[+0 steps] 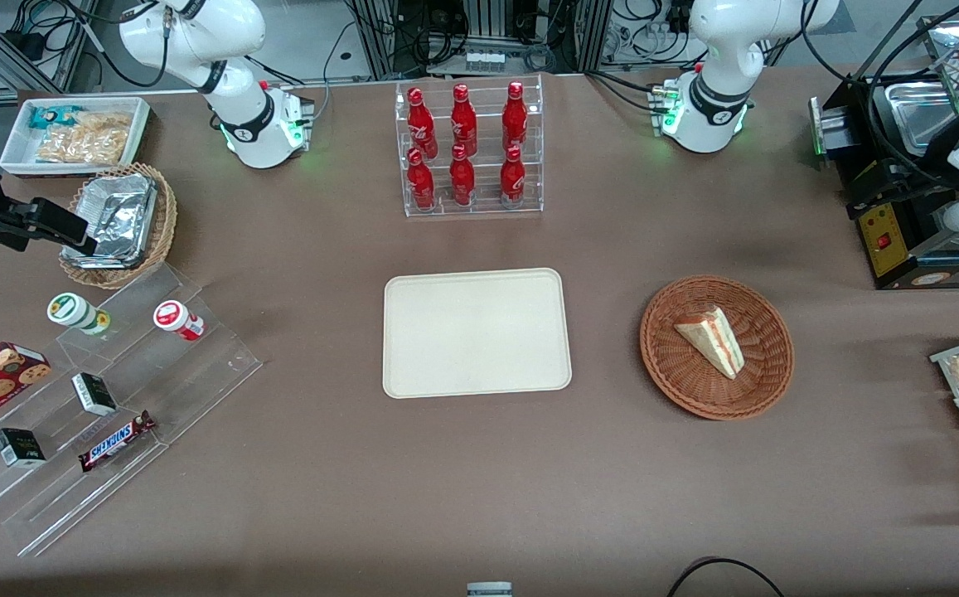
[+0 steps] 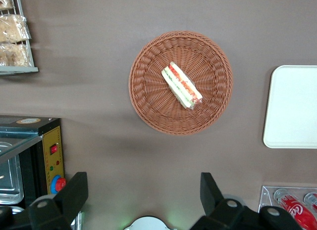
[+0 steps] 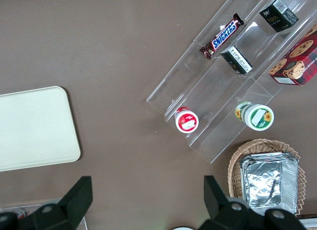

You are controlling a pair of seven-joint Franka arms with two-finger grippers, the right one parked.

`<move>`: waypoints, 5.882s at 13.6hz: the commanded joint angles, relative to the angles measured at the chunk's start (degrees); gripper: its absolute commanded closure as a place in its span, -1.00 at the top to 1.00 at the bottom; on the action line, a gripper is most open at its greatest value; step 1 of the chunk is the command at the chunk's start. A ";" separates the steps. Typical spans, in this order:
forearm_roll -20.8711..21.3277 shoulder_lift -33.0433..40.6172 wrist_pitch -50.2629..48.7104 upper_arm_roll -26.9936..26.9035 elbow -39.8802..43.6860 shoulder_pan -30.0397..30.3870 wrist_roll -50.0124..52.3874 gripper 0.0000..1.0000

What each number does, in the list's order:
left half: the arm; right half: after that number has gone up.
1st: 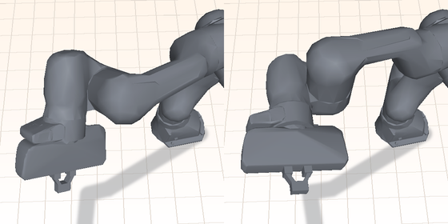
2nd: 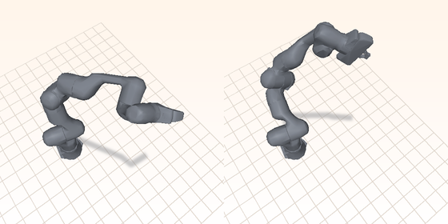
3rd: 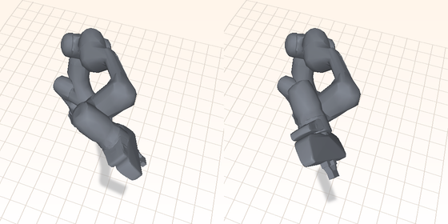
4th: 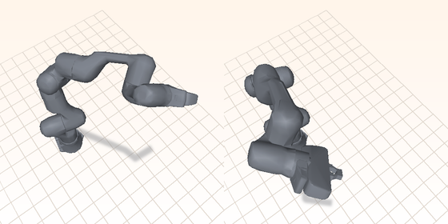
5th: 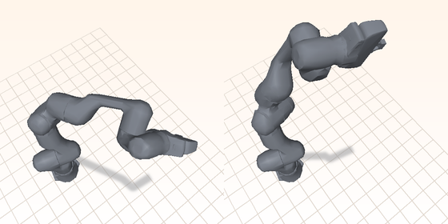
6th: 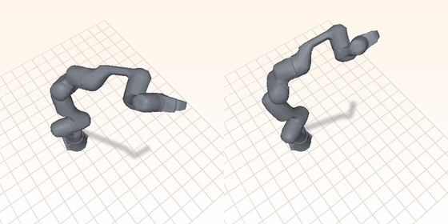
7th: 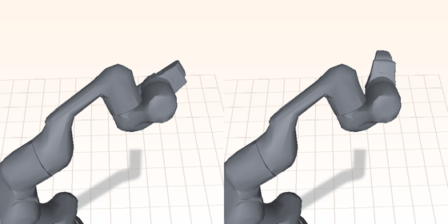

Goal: Place sandwich from basket to tray
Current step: 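Move the left gripper toward the wicker basket with the sandwich, then lower the open left gripper over the wrapped sandwich in the basket, then close the left gripper on the wrapped sandwich, then lift the sandwich and carry it over the cream tray, then lower the sandwich onto the tray and open the left gripper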

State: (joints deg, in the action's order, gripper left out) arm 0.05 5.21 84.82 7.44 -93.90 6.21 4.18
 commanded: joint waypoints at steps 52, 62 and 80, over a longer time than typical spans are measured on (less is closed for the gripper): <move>6.02 -17.42 14.70 10.04 -2.99 -4.79 43.82 -0.92; -1.28 -29.44 27.04 13.12 2.83 -25.88 38.96 -0.87; 7.77 -48.88 38.76 12.86 11.98 -37.23 48.21 -0.86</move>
State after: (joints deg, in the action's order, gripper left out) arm 6.66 -41.81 122.82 20.79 -83.69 -29.63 51.19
